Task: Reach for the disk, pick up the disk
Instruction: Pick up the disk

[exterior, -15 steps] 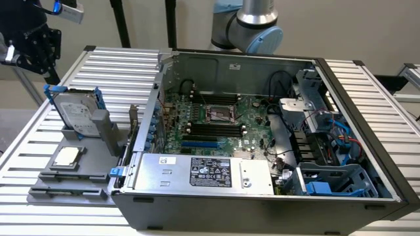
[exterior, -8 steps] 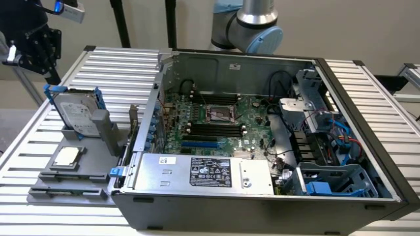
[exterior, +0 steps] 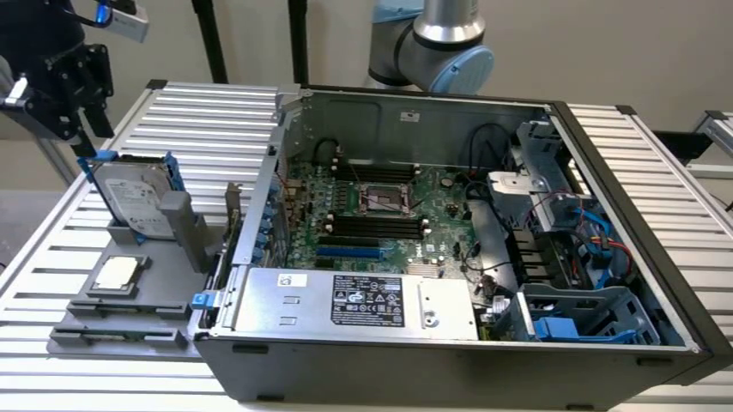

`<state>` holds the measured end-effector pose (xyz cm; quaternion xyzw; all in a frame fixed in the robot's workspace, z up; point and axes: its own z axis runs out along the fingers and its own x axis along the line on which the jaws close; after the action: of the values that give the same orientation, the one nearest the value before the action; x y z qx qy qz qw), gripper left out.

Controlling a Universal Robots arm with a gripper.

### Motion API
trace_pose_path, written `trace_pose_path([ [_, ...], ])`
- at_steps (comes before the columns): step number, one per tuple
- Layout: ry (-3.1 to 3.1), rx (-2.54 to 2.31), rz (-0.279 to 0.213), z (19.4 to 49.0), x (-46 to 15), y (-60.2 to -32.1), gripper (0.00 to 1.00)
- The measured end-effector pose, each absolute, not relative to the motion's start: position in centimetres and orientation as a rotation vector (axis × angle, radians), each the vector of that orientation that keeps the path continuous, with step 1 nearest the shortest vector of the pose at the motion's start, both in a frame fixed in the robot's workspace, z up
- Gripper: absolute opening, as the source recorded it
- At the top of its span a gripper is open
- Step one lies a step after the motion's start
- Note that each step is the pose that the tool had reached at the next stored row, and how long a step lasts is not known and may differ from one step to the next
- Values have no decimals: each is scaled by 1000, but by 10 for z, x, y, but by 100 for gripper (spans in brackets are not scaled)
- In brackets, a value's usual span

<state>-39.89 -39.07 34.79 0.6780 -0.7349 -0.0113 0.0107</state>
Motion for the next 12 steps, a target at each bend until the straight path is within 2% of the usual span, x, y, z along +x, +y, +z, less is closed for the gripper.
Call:
trace_pose_path([
  [1, -2294, 2116, -34, 347, -399, -391, 48],
  [3, -2297, 2119, -28, 343, -399, -390, 48],
  [4, -2299, 2121, -24, 342, -400, -390, 54],
  [12, -2301, 2130, -14, 327, -402, -390, 54],
])
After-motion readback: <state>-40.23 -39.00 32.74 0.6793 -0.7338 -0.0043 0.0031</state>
